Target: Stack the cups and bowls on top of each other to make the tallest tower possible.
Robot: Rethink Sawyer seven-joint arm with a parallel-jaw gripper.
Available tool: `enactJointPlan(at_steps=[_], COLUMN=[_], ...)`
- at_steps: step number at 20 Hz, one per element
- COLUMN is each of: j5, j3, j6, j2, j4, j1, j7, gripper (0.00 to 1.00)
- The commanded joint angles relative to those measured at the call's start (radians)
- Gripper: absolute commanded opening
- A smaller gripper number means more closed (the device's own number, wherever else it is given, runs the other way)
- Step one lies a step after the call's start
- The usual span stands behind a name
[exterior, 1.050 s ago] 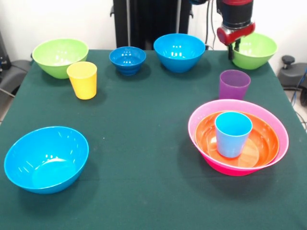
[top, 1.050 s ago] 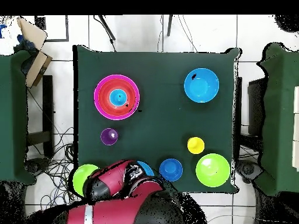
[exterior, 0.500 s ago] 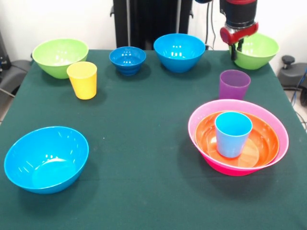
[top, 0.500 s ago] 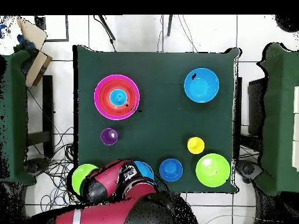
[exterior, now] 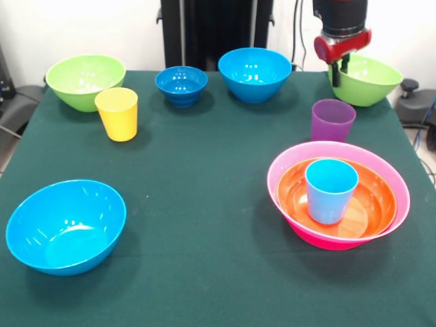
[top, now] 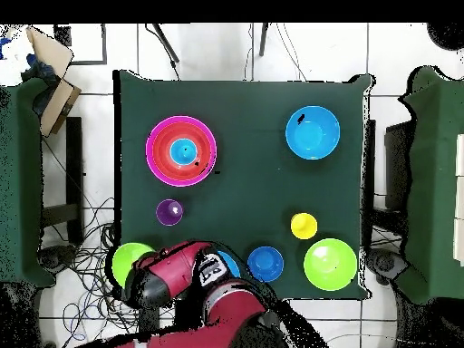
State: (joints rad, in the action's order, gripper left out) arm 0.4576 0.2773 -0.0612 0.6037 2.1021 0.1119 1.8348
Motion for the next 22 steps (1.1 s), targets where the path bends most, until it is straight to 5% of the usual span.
enactJointPlan(at_steps=[1,8,22], j5=[-0.066,-0.084,-0.089], j3=[0.188,0.310,0.398], j6=[-0.180,-0.277,-0.372], j2=[0.138,0.151,0.129], j4=[-0.020,-0.001,-0.058], j1=[0.151,0.276,0.358], j7=[0.008,-0.044,-0.069], gripper=[0.00,0.00,0.00])
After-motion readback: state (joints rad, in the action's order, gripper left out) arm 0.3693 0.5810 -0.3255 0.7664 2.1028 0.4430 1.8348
